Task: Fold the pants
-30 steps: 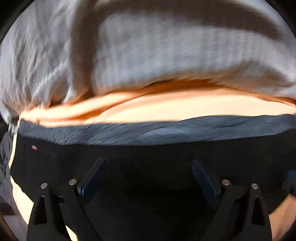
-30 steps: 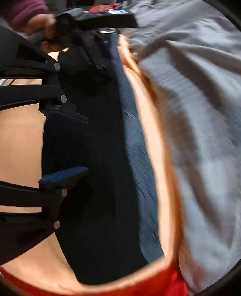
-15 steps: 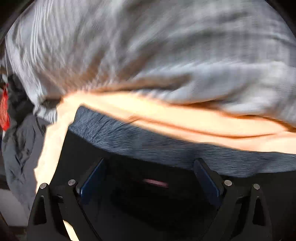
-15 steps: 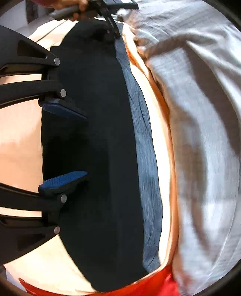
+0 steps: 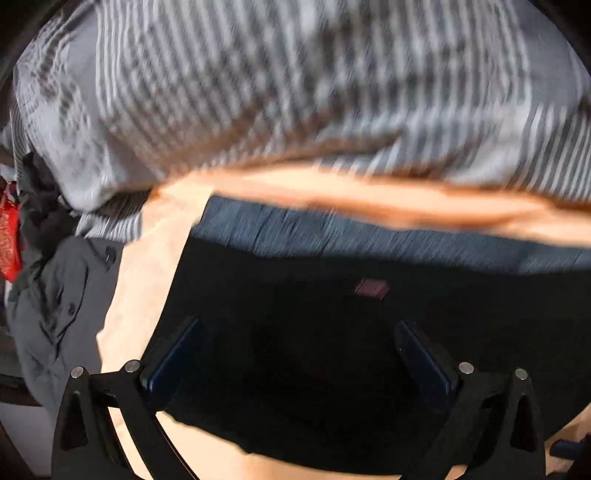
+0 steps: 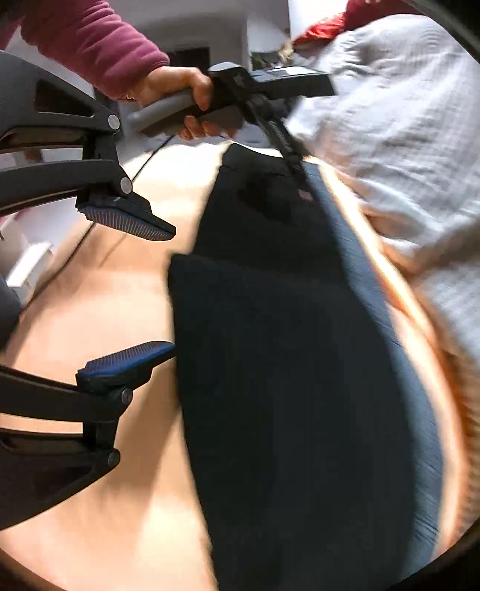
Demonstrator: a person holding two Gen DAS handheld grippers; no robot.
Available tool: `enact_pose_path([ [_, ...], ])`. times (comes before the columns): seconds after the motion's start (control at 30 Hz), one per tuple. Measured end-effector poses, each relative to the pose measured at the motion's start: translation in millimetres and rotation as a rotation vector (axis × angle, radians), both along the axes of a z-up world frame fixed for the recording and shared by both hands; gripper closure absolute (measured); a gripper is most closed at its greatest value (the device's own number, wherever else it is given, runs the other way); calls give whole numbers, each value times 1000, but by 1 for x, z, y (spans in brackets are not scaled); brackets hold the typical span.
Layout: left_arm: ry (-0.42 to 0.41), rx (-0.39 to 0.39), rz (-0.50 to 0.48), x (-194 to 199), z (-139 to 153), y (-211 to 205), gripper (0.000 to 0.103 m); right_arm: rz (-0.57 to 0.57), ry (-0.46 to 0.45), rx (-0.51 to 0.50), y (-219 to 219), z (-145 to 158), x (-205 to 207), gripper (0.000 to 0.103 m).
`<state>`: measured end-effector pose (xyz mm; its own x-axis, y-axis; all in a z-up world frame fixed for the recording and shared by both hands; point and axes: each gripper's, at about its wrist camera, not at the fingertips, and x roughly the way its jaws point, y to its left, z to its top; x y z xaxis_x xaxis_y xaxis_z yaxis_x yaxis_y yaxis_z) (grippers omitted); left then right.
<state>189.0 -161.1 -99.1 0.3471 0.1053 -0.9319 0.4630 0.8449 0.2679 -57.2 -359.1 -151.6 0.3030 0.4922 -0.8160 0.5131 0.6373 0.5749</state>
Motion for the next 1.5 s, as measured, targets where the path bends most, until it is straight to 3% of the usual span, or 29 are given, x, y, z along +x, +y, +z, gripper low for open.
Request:
enact_pose_path([
  [0.07,35,28,31,-5,-18,4,0,7,-6,30,21,-20,9,42],
  [0.13,35,-48,74,-11,-24,15,0,-24,0,68,32,-40,17,42],
  [0.23,19,-44,68,-10,-25,8,0,-59,-17,71,42,-58,33,42],
  [0.3,17,-42,56,-12,-27,6,0,-76,-19,60,36,-54,34,42],
  [0.37,30,-55,64,-33,-9,-5,0,-102,-3,66,34,-50,32,45],
  [0.4,35,-61,67,-31,-8,-7,0,-114,9,66,30,-49,29,55],
  [0.43,35,-63,66,-27,-11,-6,0,-125,34,59,27,-50,28,72],
  [0.5,27,-66,61,-18,-18,3,0,-148,51,87,24,-50,25,83],
  [0.6,19,-75,54,-7,-29,13,0,-142,29,76,22,-43,20,89],
  [0.63,20,-78,55,-6,-30,14,0,-128,22,65,25,-39,19,99],
  [0.87,65,-36,60,-4,-24,7,0,-86,59,97,24,-23,-2,99],
  [1.07,125,-146,-79,-65,0,-39,0,-126,79,-103,-20,17,-19,98],
  [1.17,173,-142,-148,-101,-12,-68,0,-170,78,-216,-51,31,-18,91],
  [1.27,203,-112,-161,-123,-33,-84,0,-197,98,-277,-75,36,-17,78],
  [1.33,193,-79,-155,-129,-47,-84,0,-196,107,-307,-86,35,-22,61],
  [1.4,160,-88,-165,-133,-48,-83,0,-196,121,-283,-92,27,-28,61],
  [1.5,179,-55,-155,-131,-46,-86,0,-235,104,-247,-98,31,-40,61],
])
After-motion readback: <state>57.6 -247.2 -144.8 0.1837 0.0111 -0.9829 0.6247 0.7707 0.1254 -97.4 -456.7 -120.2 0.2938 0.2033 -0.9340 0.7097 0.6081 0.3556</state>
